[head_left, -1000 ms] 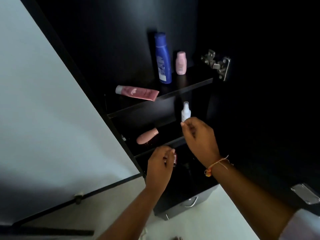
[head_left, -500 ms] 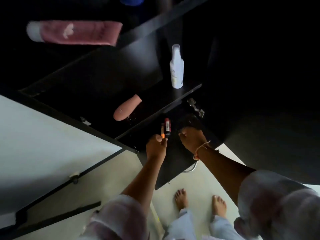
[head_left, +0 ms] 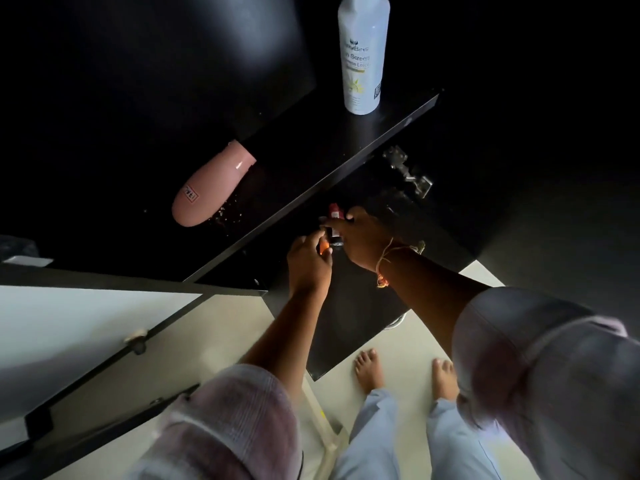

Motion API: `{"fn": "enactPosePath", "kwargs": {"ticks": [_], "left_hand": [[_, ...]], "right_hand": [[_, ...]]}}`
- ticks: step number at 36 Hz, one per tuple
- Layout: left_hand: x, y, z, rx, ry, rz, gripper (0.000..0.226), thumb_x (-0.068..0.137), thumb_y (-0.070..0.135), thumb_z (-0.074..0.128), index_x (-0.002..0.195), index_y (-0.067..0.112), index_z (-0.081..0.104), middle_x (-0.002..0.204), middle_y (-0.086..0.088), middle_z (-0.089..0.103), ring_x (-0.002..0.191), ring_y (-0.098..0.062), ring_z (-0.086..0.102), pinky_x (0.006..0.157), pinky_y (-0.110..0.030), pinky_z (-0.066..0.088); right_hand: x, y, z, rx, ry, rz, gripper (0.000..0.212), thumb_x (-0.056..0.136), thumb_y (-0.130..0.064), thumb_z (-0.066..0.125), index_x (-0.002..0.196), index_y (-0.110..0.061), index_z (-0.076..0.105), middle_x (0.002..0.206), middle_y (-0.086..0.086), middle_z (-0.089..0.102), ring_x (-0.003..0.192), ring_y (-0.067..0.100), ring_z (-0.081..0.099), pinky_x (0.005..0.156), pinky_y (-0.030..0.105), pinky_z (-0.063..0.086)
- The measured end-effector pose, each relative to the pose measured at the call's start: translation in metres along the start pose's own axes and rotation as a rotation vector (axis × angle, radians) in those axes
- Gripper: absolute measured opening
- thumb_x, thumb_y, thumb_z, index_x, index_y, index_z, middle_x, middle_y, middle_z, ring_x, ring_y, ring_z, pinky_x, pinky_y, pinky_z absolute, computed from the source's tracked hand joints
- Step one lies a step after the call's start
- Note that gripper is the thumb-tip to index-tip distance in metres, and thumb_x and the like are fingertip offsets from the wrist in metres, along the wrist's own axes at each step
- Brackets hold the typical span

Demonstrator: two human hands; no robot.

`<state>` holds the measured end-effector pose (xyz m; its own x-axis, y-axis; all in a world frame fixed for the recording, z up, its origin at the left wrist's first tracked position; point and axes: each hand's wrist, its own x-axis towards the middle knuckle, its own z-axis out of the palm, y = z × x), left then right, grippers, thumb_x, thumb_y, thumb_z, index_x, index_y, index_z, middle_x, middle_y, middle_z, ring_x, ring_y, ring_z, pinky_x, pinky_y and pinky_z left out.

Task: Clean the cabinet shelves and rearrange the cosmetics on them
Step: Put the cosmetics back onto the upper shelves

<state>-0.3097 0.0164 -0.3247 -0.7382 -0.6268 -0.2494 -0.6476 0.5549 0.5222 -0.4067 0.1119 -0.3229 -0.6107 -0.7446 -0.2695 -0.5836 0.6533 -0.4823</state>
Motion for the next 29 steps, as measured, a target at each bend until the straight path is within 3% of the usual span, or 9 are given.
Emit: {"fn": "enactPosePath", "kwargs": {"ticks": [6,10,14,17,20,23,26,29], "left_hand": [[0.004,-0.002,0.009,-0.023,0.009,0.035,0.038,0.088,0.018,0.068,0.125,0.019,0.058,0.124,-0.008,0.061,0.114,-0.021,0.06,0.077,-0.02,0.049],[-0.002,0.002,0.012,-0.087,0.004,-0.037,0.03,0.086,0.011,0.068,0.115,0.014,0.061,0.113,-0.009,0.067,0.104,-0.021,0.066,0.078,-0.029,0.057],[-0.02,0.005,0.007,-0.153,0.038,-0.099,0.029,0.083,0.014,0.072,0.111,0.013,0.064,0.107,-0.007,0.07,0.092,-0.016,0.068,0.067,-0.021,0.053],[-0.042,0.008,-0.004,-0.186,0.098,-0.123,0.029,0.078,0.015,0.075,0.106,0.012,0.068,0.101,-0.004,0.071,0.081,-0.01,0.063,0.058,-0.011,0.04],[-0.067,0.014,-0.02,-0.222,0.164,-0.121,0.024,0.072,0.015,0.072,0.097,0.015,0.069,0.092,-0.003,0.072,0.077,-0.014,0.066,0.059,-0.017,0.044],[-0.094,0.023,-0.038,-0.273,0.226,-0.122,0.019,0.073,0.014,0.067,0.091,0.016,0.07,0.087,-0.003,0.069,0.07,-0.012,0.06,0.055,-0.007,0.037],[-0.126,0.04,-0.062,-0.319,0.29,-0.109,0.017,0.075,0.016,0.067,0.091,0.017,0.07,0.088,0.0,0.067,0.069,-0.009,0.058,0.056,-0.006,0.035],[-0.158,0.063,-0.087,-0.417,0.345,-0.092,0.01,0.075,0.016,0.067,0.085,0.018,0.068,0.083,0.0,0.065,0.067,-0.01,0.058,0.058,-0.015,0.04]], "right_hand": [[-0.001,-0.001,-0.002,0.036,0.055,0.069,0.032,0.095,-0.032,0.052,0.126,-0.026,0.058,0.126,0.013,0.049,0.104,0.033,0.06,0.089,0.039,0.052],[-0.013,0.0,0.0,0.065,0.036,0.116,0.037,0.087,-0.024,0.065,0.122,-0.026,0.054,0.126,0.012,0.048,0.106,0.035,0.059,0.089,0.041,0.053],[-0.03,-0.002,-0.009,0.126,0.066,0.179,0.042,0.081,-0.024,0.066,0.12,-0.032,0.051,0.112,0.009,0.058,0.1,0.033,0.063,0.081,0.038,0.056],[-0.05,-0.007,-0.02,0.253,0.103,0.223,0.047,0.078,-0.023,0.069,0.12,-0.027,0.05,0.107,0.007,0.066,0.096,0.029,0.066,0.078,0.038,0.058],[-0.074,-0.016,-0.032,0.337,0.131,0.25,0.043,0.078,-0.023,0.072,0.117,-0.023,0.055,0.099,0.002,0.067,0.088,0.02,0.067,0.071,0.029,0.057],[-0.103,-0.029,-0.052,0.362,0.204,0.193,0.032,0.077,-0.021,0.071,0.108,-0.023,0.064,0.093,-0.002,0.068,0.082,0.014,0.066,0.072,0.022,0.053],[-0.135,-0.042,-0.078,0.37,0.234,0.119,0.028,0.081,-0.019,0.068,0.109,-0.024,0.065,0.096,-0.008,0.064,0.079,0.004,0.059,0.068,0.005,0.04],[-0.168,-0.053,-0.108,0.413,0.289,0.082,0.026,0.082,-0.019,0.069,0.107,-0.024,0.064,0.092,-0.011,0.062,0.077,0.001,0.059,0.068,0.007,0.045]]}}
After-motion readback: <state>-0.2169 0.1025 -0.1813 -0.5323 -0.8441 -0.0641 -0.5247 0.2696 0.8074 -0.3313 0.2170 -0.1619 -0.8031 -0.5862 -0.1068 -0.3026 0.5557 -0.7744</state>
